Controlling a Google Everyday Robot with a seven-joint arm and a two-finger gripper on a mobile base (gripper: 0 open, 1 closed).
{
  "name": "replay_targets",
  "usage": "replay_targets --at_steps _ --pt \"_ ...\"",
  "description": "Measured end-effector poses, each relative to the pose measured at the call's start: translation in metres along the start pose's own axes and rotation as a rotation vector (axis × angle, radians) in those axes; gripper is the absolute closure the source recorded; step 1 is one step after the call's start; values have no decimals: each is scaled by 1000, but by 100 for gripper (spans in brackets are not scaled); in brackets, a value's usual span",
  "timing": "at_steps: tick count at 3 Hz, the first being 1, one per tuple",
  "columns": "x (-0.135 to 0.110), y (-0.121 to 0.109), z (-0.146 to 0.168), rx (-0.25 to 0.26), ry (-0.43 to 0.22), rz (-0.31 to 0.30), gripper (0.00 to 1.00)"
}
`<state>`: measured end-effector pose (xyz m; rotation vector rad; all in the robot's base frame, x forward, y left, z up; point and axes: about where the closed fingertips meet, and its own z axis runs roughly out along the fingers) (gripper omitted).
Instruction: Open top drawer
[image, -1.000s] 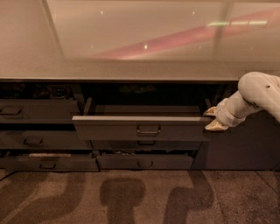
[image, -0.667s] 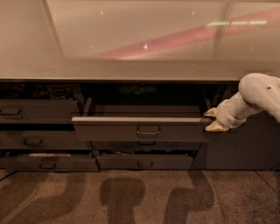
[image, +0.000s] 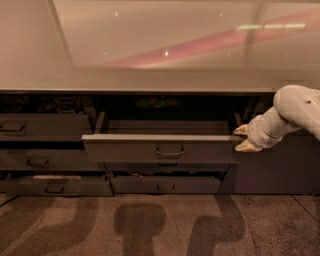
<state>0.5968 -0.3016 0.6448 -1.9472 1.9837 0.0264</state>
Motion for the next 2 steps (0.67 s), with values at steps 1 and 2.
replay_targets --at_steps 1,2 --pt "-1 -1 -2 0 0 0 100" --pt "-8 -6 -28 33 -20 2 100"
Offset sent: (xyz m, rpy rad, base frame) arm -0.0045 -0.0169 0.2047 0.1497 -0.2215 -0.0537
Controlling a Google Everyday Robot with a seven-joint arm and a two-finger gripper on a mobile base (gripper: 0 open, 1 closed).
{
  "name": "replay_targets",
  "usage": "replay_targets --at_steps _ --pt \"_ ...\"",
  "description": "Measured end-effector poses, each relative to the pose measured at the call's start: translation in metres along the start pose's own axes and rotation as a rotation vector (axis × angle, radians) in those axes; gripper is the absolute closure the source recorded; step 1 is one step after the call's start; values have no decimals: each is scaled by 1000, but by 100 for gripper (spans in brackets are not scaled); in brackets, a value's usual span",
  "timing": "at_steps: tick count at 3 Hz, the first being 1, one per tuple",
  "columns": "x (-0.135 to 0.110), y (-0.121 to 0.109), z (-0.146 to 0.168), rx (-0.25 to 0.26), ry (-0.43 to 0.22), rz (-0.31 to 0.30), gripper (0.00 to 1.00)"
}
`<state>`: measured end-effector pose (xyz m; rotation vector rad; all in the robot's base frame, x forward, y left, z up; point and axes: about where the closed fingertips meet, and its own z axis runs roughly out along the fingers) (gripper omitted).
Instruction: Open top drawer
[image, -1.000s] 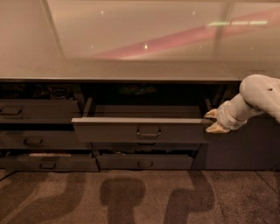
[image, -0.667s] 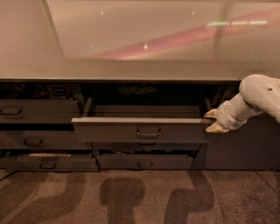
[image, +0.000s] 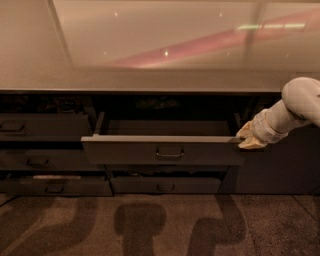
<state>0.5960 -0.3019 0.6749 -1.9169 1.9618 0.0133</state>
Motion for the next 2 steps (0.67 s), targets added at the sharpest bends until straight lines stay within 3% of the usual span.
replay_targets --at_steps 2 --pt "-1 0 1 -7 -2 0 100"
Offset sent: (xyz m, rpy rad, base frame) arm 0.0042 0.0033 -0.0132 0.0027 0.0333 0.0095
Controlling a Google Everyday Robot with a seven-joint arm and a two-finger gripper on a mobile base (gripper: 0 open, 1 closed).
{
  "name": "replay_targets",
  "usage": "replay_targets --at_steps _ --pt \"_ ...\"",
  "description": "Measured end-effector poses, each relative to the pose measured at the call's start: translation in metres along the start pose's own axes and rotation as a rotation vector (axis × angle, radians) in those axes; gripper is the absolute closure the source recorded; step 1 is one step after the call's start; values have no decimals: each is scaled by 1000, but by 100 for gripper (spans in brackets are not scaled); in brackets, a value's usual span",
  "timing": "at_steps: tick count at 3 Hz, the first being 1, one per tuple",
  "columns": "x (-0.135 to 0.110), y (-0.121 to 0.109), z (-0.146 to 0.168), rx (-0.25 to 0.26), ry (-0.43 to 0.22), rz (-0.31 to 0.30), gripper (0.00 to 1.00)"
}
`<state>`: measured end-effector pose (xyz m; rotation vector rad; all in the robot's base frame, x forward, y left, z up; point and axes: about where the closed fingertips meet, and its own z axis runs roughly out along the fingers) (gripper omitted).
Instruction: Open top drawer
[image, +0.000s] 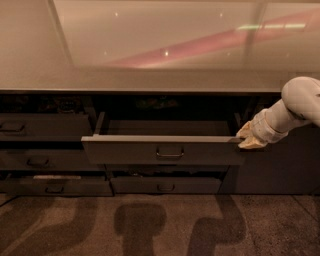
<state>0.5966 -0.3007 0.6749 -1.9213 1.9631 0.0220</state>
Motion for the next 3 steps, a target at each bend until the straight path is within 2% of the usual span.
replay_targets --at_steps 1,2,3 --pt "-7 2 -16 36 -20 -4 100" --pt "-18 0 -27 49 -31 -16 100" --pt "-18 0 -27 49 -31 -16 100"
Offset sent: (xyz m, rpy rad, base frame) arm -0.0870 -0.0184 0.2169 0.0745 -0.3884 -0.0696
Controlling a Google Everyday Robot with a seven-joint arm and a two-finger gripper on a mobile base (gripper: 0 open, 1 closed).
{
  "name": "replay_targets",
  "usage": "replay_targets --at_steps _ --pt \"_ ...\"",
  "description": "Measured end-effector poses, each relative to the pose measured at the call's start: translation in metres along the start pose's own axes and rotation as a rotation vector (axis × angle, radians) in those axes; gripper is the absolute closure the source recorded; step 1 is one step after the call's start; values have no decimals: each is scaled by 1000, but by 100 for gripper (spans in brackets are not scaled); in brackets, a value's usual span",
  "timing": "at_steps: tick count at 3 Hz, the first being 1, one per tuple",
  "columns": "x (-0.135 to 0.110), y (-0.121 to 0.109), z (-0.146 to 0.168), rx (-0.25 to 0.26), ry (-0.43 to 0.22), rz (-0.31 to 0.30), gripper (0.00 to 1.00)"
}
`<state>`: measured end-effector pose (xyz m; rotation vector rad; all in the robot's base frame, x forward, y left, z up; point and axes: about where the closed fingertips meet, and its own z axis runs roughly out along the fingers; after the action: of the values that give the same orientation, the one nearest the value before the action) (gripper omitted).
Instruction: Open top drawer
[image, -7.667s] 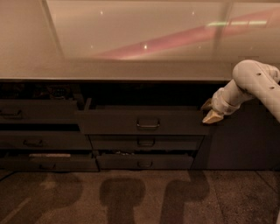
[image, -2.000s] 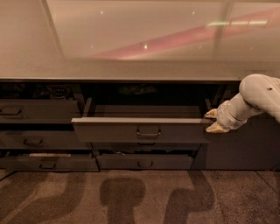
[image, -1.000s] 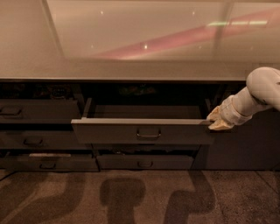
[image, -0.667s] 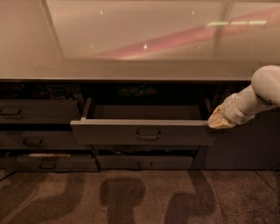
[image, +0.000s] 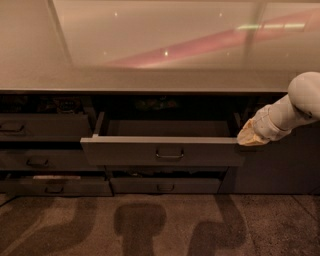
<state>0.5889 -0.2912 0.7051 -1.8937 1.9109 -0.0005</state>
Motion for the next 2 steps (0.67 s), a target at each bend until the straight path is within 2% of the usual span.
replay_targets --at_steps 1,2 --pt "-5 -11 2 34 30 14 100" --pt "-11 -39 -4 69 90 42 100"
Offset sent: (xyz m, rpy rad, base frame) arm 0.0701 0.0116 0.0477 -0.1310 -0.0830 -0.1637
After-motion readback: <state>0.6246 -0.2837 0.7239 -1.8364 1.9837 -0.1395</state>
